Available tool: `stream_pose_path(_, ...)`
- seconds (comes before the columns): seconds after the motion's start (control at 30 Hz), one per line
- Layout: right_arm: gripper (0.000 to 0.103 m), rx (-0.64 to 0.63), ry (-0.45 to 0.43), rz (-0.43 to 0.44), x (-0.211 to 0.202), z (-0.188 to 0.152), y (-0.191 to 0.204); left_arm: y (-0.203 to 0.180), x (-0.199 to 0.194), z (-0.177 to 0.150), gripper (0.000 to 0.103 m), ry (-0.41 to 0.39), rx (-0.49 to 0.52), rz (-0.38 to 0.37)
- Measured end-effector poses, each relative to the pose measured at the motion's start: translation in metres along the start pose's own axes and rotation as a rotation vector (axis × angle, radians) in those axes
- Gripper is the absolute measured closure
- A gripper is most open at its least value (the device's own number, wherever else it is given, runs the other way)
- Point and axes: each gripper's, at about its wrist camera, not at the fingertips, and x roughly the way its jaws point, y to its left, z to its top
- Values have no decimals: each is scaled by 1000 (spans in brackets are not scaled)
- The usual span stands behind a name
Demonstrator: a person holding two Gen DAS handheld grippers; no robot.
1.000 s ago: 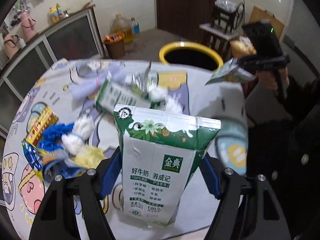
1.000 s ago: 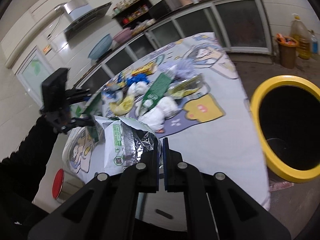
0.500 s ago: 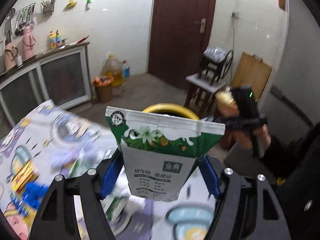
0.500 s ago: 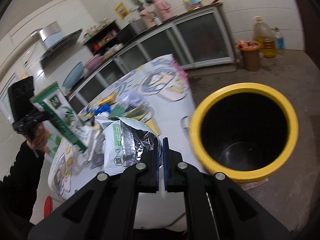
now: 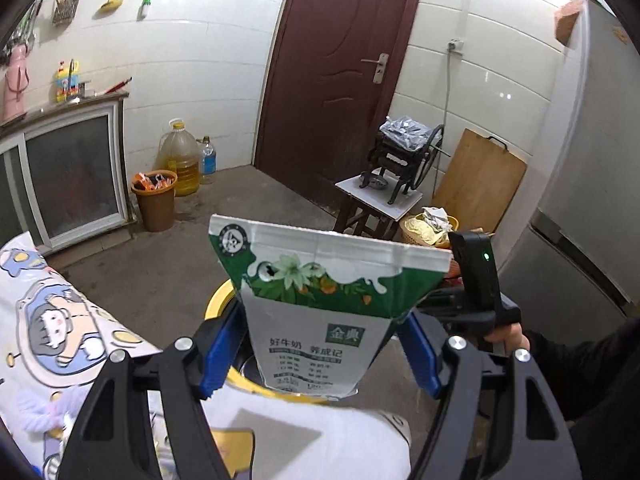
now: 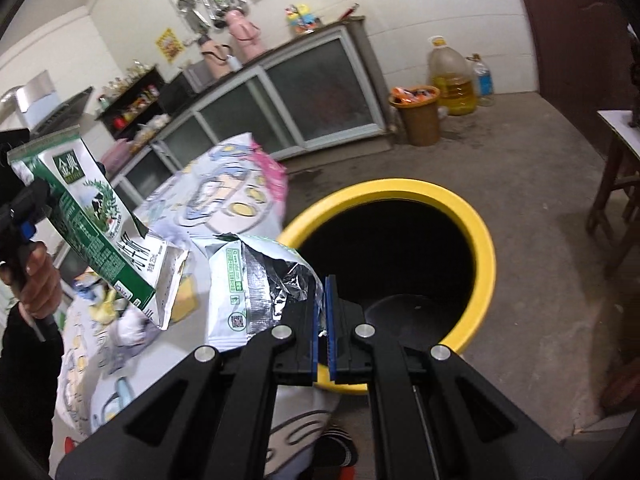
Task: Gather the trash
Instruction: 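Carry both items over the yellow bin and open both tools to drop them, then move the left tool to the blue-orange chip bag while the right tool reaches the green carton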
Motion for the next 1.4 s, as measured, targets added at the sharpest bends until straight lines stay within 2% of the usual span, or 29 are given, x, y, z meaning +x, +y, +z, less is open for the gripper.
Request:
stream_pose_path(0.2, 99, 34, 34, -38, 24, 2, -18, 6, 51, 9, 35, 31, -15, 9)
stream_pose_path(0.37, 98, 53, 60, -73, 41, 7, -26, 18, 74, 11, 34, 41, -49, 33)
stream_pose_path(0.47, 97, 44, 61, -140, 46, 11, -30, 26, 83, 9, 24, 41, -87, 57)
stream_pose_path(0.5, 94, 51, 62, -154, 46, 11, -32, 27, 84, 8, 12, 37, -94, 68)
stream_pose_path(0.53, 89, 61, 61, -161, 46, 12, -36, 28, 84, 7, 8, 23, -103, 97)
stream_pose_path(0.57, 72, 75, 55, -166, 45, 13, -39, 28, 84, 7, 8, 13, -106, 107)
stream_pose_path(0.63, 47, 101, 22, -166, 38, 11, -44, 29, 82, 4, 8, 12, -121, 114)
stream_pose_path(0.7, 46, 104, 13, -173, 32, 9, -45, 30, 74, 2, 8, -4, -143, 144)
stream_pose_path(0.9, 46, 106, -13, -153, 9, -1, -38, 25, 22, -14, 8, -89, -216, 234)
stream_pose_path(1.0, 46, 71, -16, -135, 2, -7, -24, 21, -17, -33, 8, -120, -216, 323)
stream_pose_path(1.1, 46, 27, -14, -113, 3, -8, -1, 23, -64, -61, 8, -129, -238, 441)
stream_pose_path(1.2, 45, -37, -16, -65, 5, -8, 31, 30, -107, -89, 8, -127, -272, 526)
stream_pose_path(1.33, 42, -138, -5, -3, 15, -8, 79, 43, -172, -132, 8, -92, -314, 716)
stream_pose_path(1.4, 41, -192, 3, 32, 22, -8, 103, 51, -199, -148, 8, -74, -335, 786)
